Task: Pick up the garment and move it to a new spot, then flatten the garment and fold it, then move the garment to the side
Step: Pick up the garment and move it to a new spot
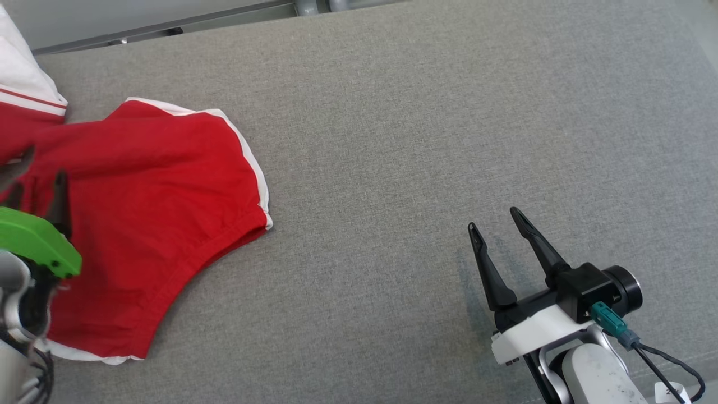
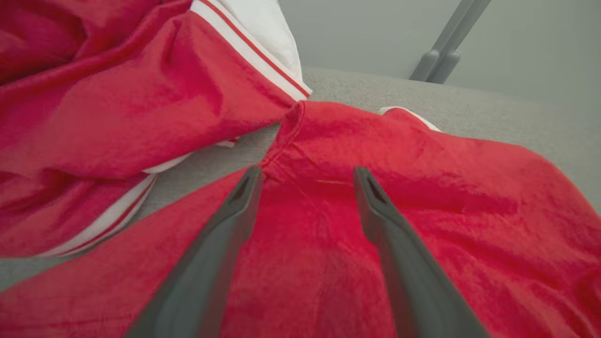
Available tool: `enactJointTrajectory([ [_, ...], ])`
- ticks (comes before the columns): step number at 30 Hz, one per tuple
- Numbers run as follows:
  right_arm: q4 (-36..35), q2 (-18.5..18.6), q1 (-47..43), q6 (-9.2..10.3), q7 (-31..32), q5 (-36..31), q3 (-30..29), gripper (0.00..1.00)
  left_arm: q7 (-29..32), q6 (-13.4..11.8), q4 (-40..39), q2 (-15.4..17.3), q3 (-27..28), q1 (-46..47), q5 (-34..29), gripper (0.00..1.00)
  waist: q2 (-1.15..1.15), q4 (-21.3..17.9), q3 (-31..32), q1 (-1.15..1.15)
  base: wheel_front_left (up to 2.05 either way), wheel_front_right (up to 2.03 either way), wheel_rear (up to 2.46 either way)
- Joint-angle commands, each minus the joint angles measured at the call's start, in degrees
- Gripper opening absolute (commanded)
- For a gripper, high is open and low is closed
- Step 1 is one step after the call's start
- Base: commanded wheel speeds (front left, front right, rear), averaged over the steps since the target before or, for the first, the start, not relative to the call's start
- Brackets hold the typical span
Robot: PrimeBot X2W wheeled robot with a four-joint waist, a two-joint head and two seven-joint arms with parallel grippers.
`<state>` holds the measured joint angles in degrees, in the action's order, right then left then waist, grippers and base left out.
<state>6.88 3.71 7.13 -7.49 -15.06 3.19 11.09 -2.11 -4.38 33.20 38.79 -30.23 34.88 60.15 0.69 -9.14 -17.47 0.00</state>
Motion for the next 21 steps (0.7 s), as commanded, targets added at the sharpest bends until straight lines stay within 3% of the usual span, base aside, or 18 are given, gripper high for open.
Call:
enactJointTrajectory([
  [1, -0.04, -0.12, -0.48, -0.01, -0.2, 0.42, 0.1, 1.0, 0.58, -2.05, -3.43, -0.45, -0.15, -3.49, 0.84, 1.0, -0.69, 0.47, 0.91, 0.0, 0.0, 0.0, 0.0],
  [10, -0.09, -0.28, -0.92, -0.01, -0.2, 0.82, -0.01, 1.0, 7.62, -7.15, -13.59, 0.64, -2.83, -13.76, 3.59, 1.0, -0.69, 0.07, 1.45, 0.0, 0.0, 0.0, 0.0],
  [15, 0.02, -0.41, -0.19, -0.01, -0.2, 1.06, 0.18, 1.0, 12.16, -7.83, -13.82, 0.88, -5.6, -15.22, 3.33, 1.0, -0.69, -0.27, 1.39, 0.0, 0.0, 0.0, 0.0],
  [16, 0.01, -0.45, -0.06, -0.01, -0.2, 1.09, 0.24, 1.0, 12.72, -7.81, -13.75, 0.72, -6.09, -15.18, 3.24, 0.57, -0.69, -0.34, 1.36, 0.0, 0.0, 0.0, 0.0],
  [17, 0.0, -0.49, 0.02, -0.01, -0.2, 1.17, 0.28, 1.0, 13.24, -7.76, -13.47, 0.68, -6.62, -15.08, 2.92, 0.32, -0.69, -0.41, 1.34, 0.0, 0.0, 0.0, 0.0],
  [18, 0.02, -0.48, 0.08, -0.01, -0.2, 1.26, 0.27, 1.0, 13.7, -7.61, -13.2, 0.49, -7.02, -14.96, 2.87, 0.0, -0.69, -0.47, 1.3, 0.0, 0.0, 0.0, 0.0],
  [21, 0.14, -0.53, 0.11, -0.01, -0.2, 1.4, 0.33, 1.0, 15.45, -6.69, -12.49, -0.04, -8.17, -15.09, 3.29, 0.0, -0.69, -0.7, 1.22, 0.0, 0.0, 0.0, 0.0],
])
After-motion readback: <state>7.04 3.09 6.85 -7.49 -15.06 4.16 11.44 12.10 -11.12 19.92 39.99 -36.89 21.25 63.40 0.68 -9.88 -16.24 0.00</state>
